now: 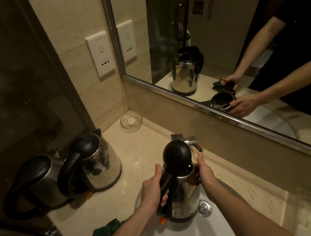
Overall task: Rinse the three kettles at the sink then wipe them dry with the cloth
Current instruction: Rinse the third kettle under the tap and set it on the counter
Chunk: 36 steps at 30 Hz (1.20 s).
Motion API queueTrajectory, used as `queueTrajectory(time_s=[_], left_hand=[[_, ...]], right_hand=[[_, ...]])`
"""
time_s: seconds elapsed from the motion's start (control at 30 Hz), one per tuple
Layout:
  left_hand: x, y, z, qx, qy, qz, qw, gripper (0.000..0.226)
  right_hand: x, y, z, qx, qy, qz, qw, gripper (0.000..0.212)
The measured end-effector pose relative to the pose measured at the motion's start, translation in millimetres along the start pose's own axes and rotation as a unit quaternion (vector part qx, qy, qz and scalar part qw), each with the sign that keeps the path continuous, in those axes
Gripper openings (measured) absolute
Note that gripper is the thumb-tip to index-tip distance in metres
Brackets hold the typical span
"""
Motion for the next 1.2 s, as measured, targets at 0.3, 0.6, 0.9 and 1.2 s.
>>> queueTrajectory(time_s=[0.3,0.6,0.9,1.2], left_hand=[[1.9,0.0,0.1,0.001,0.003,-0.001,1.000,0.064],[1.2,3.0,2.7,-0.004,0.007,0.000,1.000,0.067],[0.0,2.0,1.2,-0.002,0.002,-0.002,1.000,0.067],[0.3,2.6,1.5,-0.002,0.006,0.004,1.000,0.067]], right_hand=[[-0.3,1.9,-2.6,0.006,0.002,-0.009,1.000,0.077],[-1.4,1.3,-1.5,-0.008,-0.003,-0.010,1.000,0.078],[0.5,1.4,-2.7,-0.012,-0.010,-0.008,1.000,0.080],[0.2,5.3,-5.2,-0.014,-0.010,0.006,1.000,0.069]])
Point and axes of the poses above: each hand's wrist, its own z-axis towards the middle knuckle, its own x-axis out of the palm, y = z × x, the point moved 6 cm from there along z, towards the middle knuckle, and after that the axes turned 7 degrees about -x, right-handed, at the moved point
